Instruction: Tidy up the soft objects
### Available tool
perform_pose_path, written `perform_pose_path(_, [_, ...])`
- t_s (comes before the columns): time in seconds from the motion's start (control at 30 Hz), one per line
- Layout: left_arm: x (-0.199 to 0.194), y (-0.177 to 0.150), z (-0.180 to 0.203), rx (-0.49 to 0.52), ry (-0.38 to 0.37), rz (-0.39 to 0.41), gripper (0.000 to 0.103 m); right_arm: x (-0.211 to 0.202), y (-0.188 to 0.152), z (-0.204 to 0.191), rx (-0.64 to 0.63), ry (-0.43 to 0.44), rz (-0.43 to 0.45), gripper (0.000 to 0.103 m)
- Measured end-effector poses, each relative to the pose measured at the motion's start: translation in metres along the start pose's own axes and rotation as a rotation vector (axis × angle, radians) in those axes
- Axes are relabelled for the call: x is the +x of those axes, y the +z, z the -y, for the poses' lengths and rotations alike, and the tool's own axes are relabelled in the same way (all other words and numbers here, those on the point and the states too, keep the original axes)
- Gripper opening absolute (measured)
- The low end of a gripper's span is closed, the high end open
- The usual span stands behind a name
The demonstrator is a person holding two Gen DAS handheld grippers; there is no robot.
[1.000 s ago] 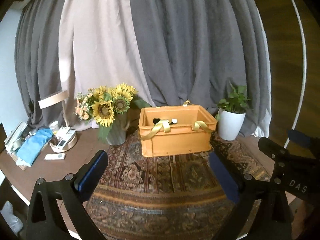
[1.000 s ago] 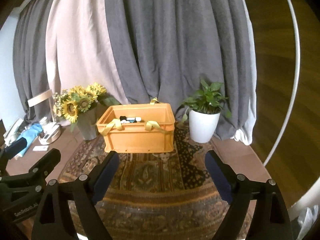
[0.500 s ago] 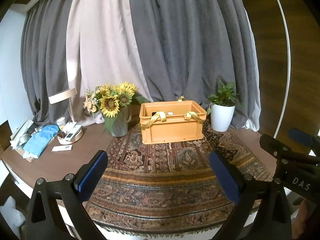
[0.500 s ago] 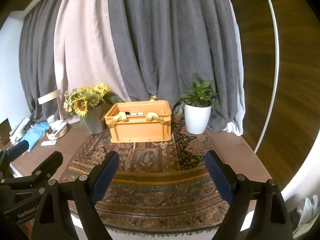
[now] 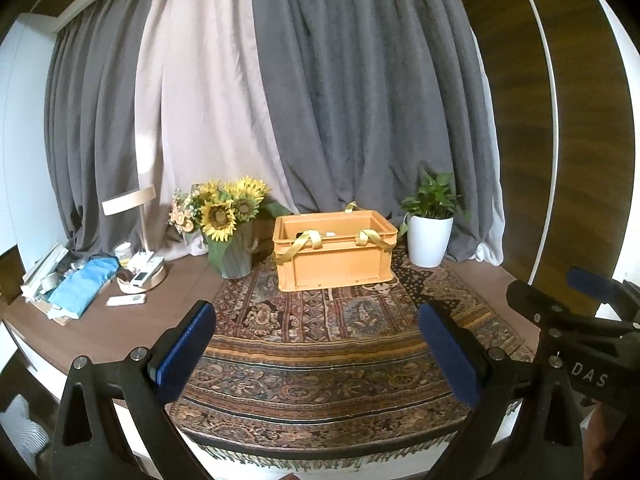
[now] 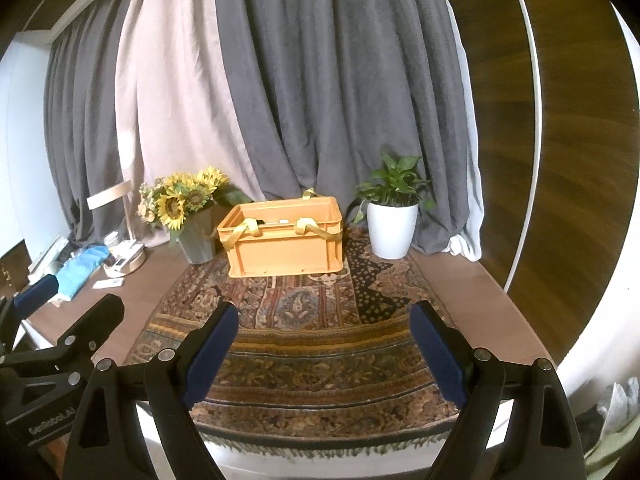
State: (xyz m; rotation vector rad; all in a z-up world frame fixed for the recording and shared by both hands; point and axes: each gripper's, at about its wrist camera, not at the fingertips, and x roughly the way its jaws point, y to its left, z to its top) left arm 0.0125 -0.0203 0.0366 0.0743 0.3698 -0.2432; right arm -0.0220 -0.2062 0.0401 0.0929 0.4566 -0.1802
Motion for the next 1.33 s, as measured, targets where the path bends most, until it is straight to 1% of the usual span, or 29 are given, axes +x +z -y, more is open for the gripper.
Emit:
perform_pose_path(0.33, [-0.011,-0.001,0.007,0.015,-0.003,0.009,0.103,-0.008,-0.002,0.002,0.004,-0.002,0.000,0.088])
perform_pose_path(0.6, [-0.011,-0.002,0.009,0.019,-0.022,0.010,0.103,-0.011,-0.001,0.001,-0.003,-0.019,0.016,0.088])
perform_pose_path(1.07, [-0.012,-0.001,0.010,0.029,-0.018,0.018,0.103,-0.013,-0.002,0.001,-0.003,-0.027,0.017,0.088])
perform_pose_path(1.33, [-0.009,-0.001,0.009,0.024,-0.021,0.005,0.103,-0.009,0.001,0.002,-0.002,-0.030,0.007,0.088])
